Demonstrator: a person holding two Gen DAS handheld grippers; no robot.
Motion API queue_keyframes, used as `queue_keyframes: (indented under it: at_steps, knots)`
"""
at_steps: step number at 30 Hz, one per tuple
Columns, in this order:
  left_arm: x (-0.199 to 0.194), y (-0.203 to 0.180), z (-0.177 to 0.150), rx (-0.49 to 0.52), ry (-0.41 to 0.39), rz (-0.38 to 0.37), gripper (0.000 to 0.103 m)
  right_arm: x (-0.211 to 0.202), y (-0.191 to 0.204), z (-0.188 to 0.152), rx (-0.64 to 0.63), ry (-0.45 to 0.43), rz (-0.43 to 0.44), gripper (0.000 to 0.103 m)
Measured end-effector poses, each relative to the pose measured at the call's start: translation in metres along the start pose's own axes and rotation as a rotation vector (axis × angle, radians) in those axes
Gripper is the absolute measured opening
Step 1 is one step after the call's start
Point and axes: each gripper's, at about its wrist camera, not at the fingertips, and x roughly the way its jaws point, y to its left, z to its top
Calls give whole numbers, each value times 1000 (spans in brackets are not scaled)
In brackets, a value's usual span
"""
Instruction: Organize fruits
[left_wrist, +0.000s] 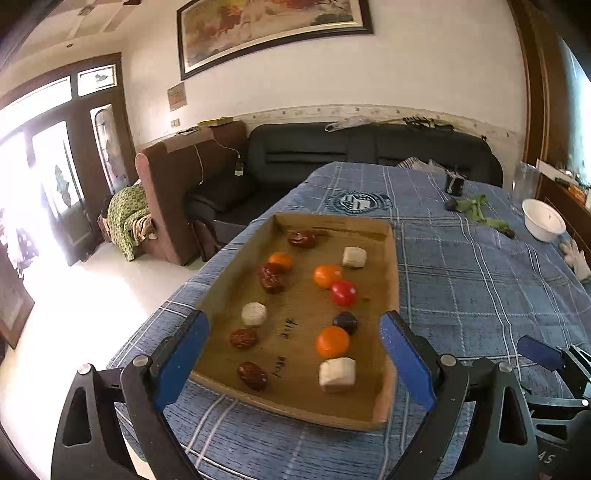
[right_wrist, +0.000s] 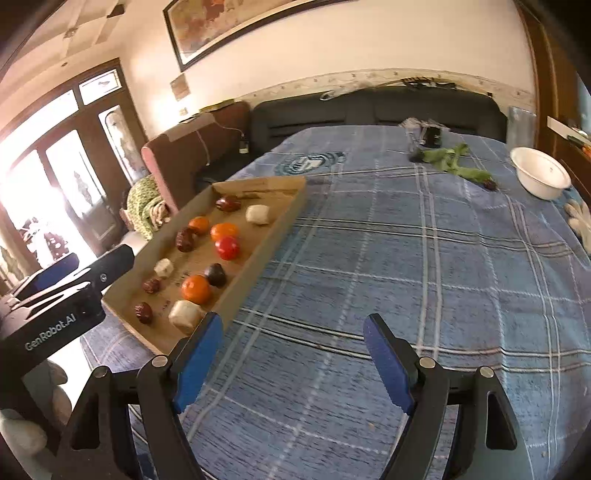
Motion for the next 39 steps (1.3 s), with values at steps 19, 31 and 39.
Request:
queue_keyframes:
  at_steps: [19,31,39]
  knots:
    - [9,-38,-7,58,62,-62,94,-7,-20,-13,8,-10,-58,88]
    - [18,-40,-12,45,95,-91,94,4,-25,-17,34,32,-57,90]
    - [16,-41,-13,39,92,-103,94,5,-24,-20,33,33,-66,91]
